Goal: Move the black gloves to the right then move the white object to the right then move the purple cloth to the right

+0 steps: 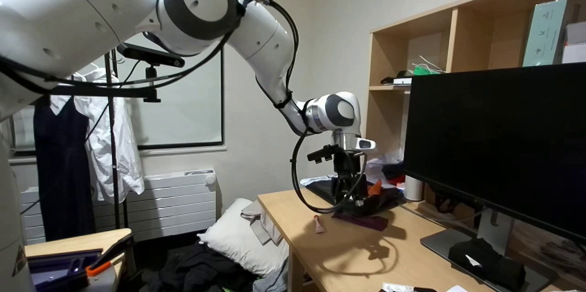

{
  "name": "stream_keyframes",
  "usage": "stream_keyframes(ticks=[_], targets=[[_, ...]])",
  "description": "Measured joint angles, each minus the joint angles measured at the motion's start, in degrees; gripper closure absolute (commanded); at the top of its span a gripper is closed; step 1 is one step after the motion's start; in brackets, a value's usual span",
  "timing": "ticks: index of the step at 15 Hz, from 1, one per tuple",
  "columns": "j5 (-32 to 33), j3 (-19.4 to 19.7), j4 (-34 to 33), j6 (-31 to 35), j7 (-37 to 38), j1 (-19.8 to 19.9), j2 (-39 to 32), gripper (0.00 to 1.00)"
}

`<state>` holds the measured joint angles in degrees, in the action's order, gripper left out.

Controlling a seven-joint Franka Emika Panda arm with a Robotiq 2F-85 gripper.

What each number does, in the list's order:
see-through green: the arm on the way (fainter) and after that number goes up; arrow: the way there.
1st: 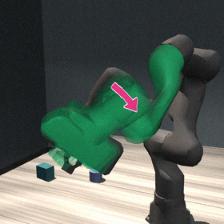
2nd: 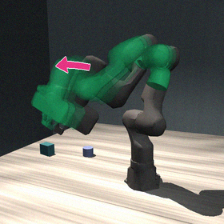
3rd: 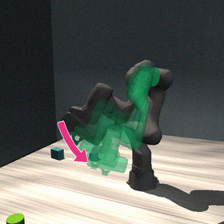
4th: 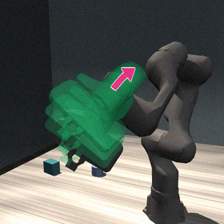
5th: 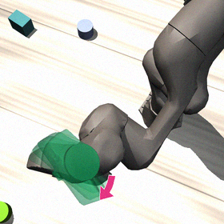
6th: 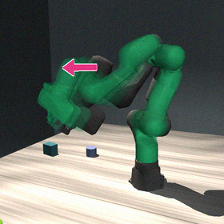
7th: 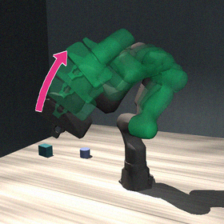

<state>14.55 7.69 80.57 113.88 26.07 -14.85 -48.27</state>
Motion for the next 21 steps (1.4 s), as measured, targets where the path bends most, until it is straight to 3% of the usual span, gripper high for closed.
stream_keyframes(ticks=[6,13,17,21], targets=[[0.45,0.24,-0.01,0.99,-1.19,0.51,0.03,0.0],[7.07,-2.23,-0.02,14.98,-5.46,-3.98,-3.19,0.0],[7.55,-4.16,-0.02,20.84,-12.6,-5.1,-4.98,0.0],[7.15,-7.63,-0.01,24.48,-23.04,-3.37,-5.4,0.0]])
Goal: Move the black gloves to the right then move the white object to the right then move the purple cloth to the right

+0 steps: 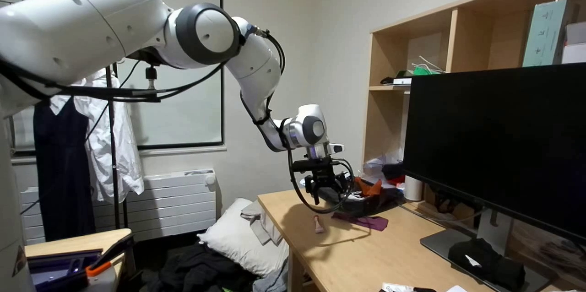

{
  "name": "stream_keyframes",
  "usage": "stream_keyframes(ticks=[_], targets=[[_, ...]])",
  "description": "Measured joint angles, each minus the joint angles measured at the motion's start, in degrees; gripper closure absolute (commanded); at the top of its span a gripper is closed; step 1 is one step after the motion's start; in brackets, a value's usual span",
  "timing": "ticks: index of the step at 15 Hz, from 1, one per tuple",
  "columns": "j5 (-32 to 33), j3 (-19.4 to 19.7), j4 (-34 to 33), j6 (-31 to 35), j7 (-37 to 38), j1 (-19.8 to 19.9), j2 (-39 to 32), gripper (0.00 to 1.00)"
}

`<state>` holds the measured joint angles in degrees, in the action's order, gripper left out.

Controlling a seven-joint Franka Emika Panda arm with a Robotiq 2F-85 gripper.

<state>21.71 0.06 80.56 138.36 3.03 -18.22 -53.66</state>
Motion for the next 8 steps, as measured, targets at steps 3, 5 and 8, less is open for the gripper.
stream_keyframes(ticks=[3,5,8], targets=[[-1.17,-3.89,0.11,0.49,-9.24,2.71,-0.02,0.0],[-1.3,-5.82,0.45,0.47,-15.44,4.19,-0.05,0.0],[-1.13,-7.22,1.78,0.47,-24.38,5.47,-0.08,0.0]])
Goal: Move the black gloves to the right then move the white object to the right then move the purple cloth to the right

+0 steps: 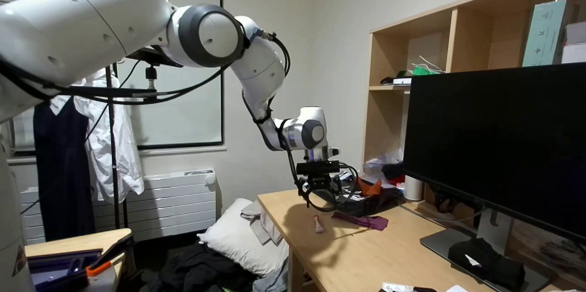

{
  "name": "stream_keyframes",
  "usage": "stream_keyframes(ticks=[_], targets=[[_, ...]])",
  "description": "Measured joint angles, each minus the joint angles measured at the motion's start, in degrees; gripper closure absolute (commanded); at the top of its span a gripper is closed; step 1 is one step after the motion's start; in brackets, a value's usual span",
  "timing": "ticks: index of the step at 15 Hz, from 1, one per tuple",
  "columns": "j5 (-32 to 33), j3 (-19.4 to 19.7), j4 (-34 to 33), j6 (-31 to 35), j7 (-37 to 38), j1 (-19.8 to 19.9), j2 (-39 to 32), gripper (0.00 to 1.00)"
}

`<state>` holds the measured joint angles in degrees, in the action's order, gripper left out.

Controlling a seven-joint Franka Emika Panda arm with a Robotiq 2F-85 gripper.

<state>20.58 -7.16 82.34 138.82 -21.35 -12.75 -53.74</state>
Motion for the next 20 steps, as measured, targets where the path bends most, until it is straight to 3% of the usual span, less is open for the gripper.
stream_keyframes(ticks=[6,8,18,20], targets=[[1.8,-1.2,4.55,0.19,-15.3,0.98,0.07,0.0],[2.7,-1.16,5.79,0.58,-18.54,0.99,0.09,0.27],[2.89,-0.78,6.97,1.19,-24.04,1.04,0.66,0.92],[2.89,-0.32,6.96,1.2,-24.04,0.96,0.82,0.96]])
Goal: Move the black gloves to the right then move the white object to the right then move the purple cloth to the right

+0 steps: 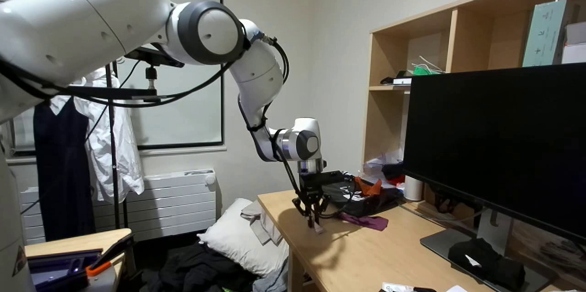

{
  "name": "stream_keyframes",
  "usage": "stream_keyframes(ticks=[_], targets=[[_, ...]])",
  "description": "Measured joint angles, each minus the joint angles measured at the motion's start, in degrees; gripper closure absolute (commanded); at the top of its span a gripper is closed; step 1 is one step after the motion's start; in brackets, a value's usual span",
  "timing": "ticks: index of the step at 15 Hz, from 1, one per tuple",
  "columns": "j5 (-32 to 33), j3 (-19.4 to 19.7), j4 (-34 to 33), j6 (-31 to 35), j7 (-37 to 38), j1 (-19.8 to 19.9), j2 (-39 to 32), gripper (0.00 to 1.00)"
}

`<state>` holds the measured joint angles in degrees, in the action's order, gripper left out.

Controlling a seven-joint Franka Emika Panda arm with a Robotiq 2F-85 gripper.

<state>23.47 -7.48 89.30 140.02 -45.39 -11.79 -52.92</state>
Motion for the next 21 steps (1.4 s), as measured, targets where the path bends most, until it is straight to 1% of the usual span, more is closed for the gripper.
stream_keyframes(ticks=[2,3,5,10,12,14,17,21], targets=[[0.0,0.68,-0.02,0.01,0.08,-0.04,0.35,0.97],[0.0,1.37,-0.09,0.01,0.65,-0.19,0.66,0.94],[0.0,3.1,-0.31,0.15,2.92,-0.4,1.63,0.94],[0.36,9.43,-0.34,1.76,12.87,-0.19,5.96,0.94],[2.1,12.42,-0.35,1.96,17.41,0.27,7.23,0.94],[3.02,15.32,-0.36,1.95,21.53,1.3,7.79,0.94],[3.34,18.83,-0.31,1.56,27.07,3.84,7.61,0.94],[3.26,21.8,-0.32,0.52,34.04,8.0,6.58,0.94]])
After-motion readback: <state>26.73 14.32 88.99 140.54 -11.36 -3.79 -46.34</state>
